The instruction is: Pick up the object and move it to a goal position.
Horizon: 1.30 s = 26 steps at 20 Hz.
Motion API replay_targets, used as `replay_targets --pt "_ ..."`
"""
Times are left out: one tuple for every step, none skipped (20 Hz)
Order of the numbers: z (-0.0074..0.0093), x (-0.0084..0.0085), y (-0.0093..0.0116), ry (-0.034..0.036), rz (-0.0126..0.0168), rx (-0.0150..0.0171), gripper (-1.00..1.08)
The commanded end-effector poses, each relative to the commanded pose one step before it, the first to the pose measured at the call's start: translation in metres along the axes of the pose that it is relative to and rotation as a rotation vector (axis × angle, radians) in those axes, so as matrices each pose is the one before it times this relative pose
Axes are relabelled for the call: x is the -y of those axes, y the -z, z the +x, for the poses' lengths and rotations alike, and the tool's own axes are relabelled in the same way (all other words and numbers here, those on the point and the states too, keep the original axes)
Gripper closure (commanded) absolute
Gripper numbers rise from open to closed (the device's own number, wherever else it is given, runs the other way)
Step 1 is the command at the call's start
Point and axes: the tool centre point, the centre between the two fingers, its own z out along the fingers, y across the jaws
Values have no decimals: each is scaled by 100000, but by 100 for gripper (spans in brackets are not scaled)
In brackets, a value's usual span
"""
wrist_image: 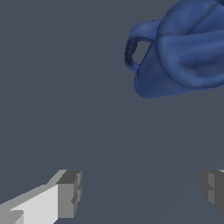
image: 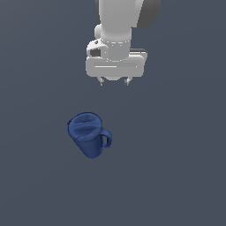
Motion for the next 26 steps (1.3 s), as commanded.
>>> replay_targets --pt "0 -1 0 0 0 0 -20" --pt "2 -2 36 63 -67 -34 -20" --pt "12 -42 92 140 -149 -77 -20" --pt "16 -56 156 240 -259 -135 -20" --pt "18 -70 188 279 -310 -163 -20" --pt "10 -46 132 187 -216 -117 -20" --pt "5 -28 64 78 -99 -57 -20" --pt "-1 8 -1 0 0 0 -20" --pt "-8 23 -12 0 0 0 -20" --pt "33 -18 -21 156 -20 61 -20" --pt "48 3 -7 353 -120 65 -20" --pt "71 2 -15 516 -170 101 -20" --pt "95 4 -24 683 -220 138 -20" --pt "118 3 -32 846 -271 174 -20" --pt "139 3 -37 999 -321 207 -20" --pt "161 1 -42 1163 -374 242 -20" --pt "183 0 -49 1321 -423 279 -20" --pt "205 -3 -55 1473 -470 316 -20" --pt "226 -6 -62 1629 -519 355 -20" --pt "250 -11 -70 1800 -571 399 -20" --pt "274 -16 -78 1970 -623 445 -20" --pt "297 -23 -87 2140 -673 493 -20" --pt "321 -30 -96 2309 -722 544 -20" --pt "343 -41 -106 2475 -769 597 -20" --pt "366 -50 -116 2643 -816 653 -20" --pt "388 -63 -127 2806 -859 711 -20"
